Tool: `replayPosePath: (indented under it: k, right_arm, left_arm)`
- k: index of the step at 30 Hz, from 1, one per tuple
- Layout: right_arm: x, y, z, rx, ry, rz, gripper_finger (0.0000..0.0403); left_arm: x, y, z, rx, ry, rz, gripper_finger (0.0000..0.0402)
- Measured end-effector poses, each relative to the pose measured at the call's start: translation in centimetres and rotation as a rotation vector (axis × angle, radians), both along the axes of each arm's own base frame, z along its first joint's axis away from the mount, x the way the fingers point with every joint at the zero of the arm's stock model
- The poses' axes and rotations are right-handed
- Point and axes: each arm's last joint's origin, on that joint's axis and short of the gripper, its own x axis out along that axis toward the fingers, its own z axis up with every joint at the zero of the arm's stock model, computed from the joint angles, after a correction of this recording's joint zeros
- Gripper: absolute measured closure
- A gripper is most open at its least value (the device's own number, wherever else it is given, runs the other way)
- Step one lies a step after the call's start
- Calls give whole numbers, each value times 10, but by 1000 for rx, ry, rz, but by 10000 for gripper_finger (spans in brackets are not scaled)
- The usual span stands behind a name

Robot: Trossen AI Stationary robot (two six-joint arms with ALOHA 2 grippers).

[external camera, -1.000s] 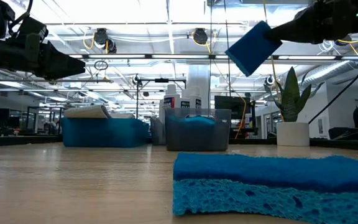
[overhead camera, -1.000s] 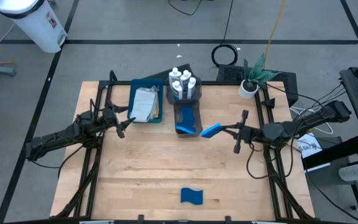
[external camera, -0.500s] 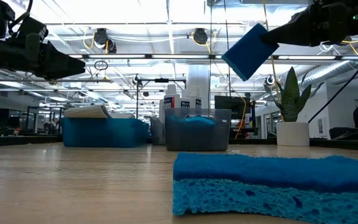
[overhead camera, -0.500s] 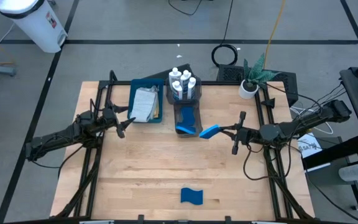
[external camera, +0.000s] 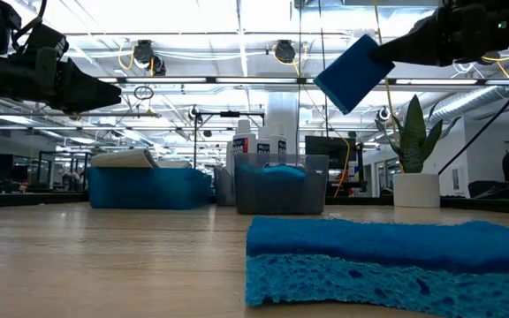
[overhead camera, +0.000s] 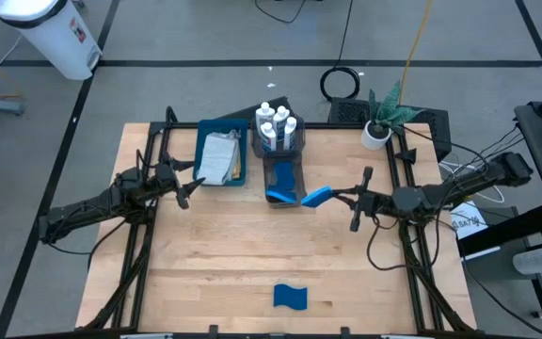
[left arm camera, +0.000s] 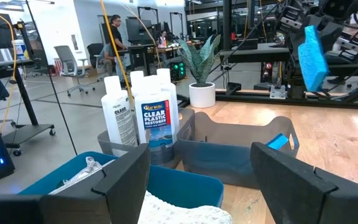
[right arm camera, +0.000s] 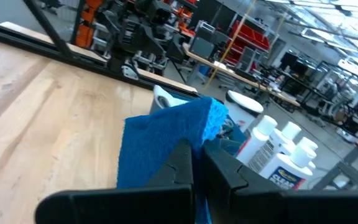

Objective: Pick & Place Kitchen Items
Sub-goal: Put the blue sponge into the bottom black bin

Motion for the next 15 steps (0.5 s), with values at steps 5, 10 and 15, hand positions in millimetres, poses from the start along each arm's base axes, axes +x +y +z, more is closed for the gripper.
replayPosePath:
  k: [5,10,15]
  right_arm:
    - [2,-6,-1,8,3,-40,403]
    - [7,-13,-3,7,10,-84,403]
    - [15,-19,-8,5,19,-129,403]
  left_arm:
    - [0,0,0,0,0,0,119]
    - [0,0,0,0,0,0,119]
    - [0,0,0,0,0,0,119]
